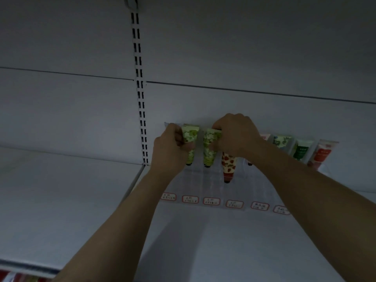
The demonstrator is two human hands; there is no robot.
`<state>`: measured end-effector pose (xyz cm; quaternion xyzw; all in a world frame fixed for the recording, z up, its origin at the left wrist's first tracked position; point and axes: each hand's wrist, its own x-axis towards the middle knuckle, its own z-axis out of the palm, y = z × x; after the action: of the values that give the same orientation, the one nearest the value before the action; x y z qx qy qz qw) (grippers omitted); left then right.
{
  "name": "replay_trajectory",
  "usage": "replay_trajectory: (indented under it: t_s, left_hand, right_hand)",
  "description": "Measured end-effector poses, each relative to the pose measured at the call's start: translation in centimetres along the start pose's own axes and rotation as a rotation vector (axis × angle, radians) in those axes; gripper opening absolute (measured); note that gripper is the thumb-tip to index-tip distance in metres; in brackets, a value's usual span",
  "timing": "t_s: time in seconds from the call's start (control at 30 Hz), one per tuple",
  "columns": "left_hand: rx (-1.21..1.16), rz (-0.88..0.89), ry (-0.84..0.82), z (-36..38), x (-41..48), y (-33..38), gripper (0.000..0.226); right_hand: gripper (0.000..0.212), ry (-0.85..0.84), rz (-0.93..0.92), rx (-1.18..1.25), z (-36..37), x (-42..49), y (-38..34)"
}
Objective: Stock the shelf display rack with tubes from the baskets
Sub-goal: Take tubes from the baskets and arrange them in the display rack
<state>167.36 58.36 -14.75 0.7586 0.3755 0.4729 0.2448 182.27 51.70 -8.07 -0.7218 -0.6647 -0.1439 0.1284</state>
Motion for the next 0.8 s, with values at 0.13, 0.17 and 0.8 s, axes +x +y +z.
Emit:
replay_trajectory:
  t_s: [0.13,0.17,0.8]
  left_hand:
    - [0.058,-0.002,-0.043,0.4,0.0,0.4,0.016]
    - [0.060,-0.008,-0.043,0.5,-0.1,0.5,0.021]
    - [0.031,-0.122,0.173,1.7,-0.5,-0.4,0.018]
  right_hand:
    - [0.025,-0.031,0.050,0.053,0.1,0.2,0.1]
    - [0.024,-0.042,0.065,0.068,0.1,0.2,0.1]
    - [0.025,-0.107,0.135,0.131,1.3,1.1,0.5]
